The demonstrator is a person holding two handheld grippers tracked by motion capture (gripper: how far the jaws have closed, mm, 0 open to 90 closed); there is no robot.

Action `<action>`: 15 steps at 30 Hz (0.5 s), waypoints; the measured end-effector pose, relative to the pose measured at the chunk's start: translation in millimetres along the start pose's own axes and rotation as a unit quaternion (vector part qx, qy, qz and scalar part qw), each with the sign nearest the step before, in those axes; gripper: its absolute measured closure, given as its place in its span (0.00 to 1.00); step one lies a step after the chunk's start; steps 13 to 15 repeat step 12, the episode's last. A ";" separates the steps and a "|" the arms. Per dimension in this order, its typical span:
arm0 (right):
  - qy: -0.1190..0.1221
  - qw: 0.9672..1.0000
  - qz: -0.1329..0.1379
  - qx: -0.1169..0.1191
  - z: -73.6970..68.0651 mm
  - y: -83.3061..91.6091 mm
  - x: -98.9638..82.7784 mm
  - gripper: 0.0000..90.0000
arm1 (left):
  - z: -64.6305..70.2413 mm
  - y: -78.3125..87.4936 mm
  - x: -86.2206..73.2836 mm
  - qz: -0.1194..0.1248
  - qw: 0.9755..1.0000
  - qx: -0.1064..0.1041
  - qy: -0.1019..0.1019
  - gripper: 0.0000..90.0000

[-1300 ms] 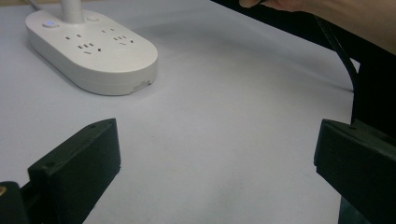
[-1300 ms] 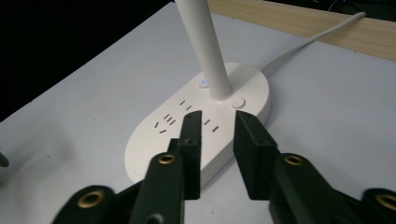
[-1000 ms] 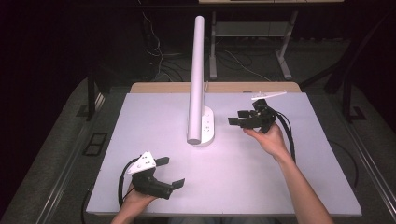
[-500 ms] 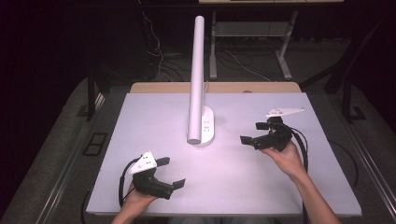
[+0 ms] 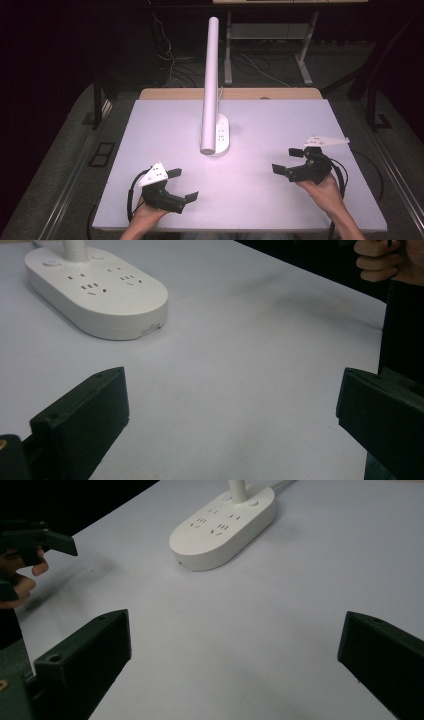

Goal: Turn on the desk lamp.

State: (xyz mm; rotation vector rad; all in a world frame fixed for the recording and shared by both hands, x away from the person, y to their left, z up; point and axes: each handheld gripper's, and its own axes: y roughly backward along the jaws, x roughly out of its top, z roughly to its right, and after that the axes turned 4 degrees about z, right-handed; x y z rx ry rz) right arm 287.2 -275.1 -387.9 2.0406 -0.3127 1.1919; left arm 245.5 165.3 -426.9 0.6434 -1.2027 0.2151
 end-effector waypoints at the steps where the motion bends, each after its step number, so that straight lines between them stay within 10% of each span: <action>1: 0.001 1.000 0.002 -0.001 -0.3 1.8 -4.6 0.00 | 0.1 0.0 0.0 0.000 1.000 0.000 0.000 0.00; 15: -0.007 1.000 0.005 -0.012 -6.3 13.7 -39.6 0.00 | -0.4 -0.4 0.0 -0.001 1.000 0.001 -0.001 0.00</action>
